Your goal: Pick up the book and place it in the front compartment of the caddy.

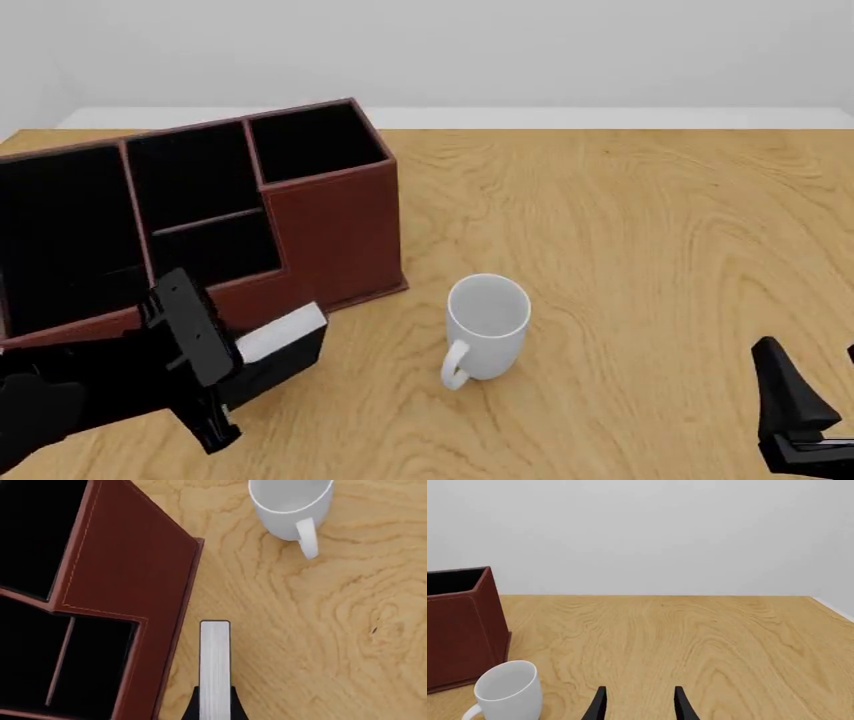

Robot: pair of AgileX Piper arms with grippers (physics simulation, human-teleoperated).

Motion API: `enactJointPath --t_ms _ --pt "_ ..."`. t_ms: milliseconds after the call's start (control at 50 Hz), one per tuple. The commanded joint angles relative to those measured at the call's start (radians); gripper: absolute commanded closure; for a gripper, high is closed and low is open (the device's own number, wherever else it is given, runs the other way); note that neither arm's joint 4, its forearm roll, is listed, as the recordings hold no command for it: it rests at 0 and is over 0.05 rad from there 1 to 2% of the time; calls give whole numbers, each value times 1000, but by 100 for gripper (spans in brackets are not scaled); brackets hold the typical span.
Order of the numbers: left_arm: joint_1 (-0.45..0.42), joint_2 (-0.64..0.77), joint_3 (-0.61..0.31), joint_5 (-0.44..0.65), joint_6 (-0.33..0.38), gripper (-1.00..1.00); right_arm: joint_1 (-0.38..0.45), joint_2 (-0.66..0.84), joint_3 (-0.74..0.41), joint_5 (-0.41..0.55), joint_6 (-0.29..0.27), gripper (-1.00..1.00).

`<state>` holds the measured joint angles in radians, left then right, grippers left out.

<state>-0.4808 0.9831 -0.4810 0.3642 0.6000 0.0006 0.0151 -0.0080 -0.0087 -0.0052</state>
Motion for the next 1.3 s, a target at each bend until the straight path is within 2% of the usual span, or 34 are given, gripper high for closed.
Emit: enactJointPath --t_ms 20,260,420,480,500,540,620,680,700,720,760,840,940,1080,1300 --pt "-28 -106 -50 129 57 100 0 0 0 0 0 -100" --pt "-103 -210 -63 265 70 100 0 0 0 0 0 -100" --pt "-120 -295 -106 388 122 100 0 0 0 0 0 -100" --pt "-194 -362 -127 465 120 100 0 0 0 0 0 -100" --pt "-181 -383 -114 484 160 100 0 0 0 0 0 -100" --pt "-142 -371 -135 482 169 100 0 0 0 0 0 -100" --pt "-146 -390 -148 507 179 100 0 0 0 0 0 -100" --pt "-197 -473 -131 532 235 100 0 0 0 0 0 -100" --pt "-185 -468 -131 530 240 100 0 0 0 0 0 -100" --pt "-167 -444 -143 521 223 100 0 0 0 0 0 -100" --pt "-213 -476 -148 550 219 100 0 0 0 0 0 -100" --pt "-190 -462 -170 544 220 100 0 0 0 0 0 -100" --pt "-193 -488 -174 554 253 100 0 0 0 0 0 -100" --pt "-134 -459 -205 537 289 100 0 0 0 0 0 -100" --pt "-93 -419 -267 505 304 100 0 0 0 0 0 -100"
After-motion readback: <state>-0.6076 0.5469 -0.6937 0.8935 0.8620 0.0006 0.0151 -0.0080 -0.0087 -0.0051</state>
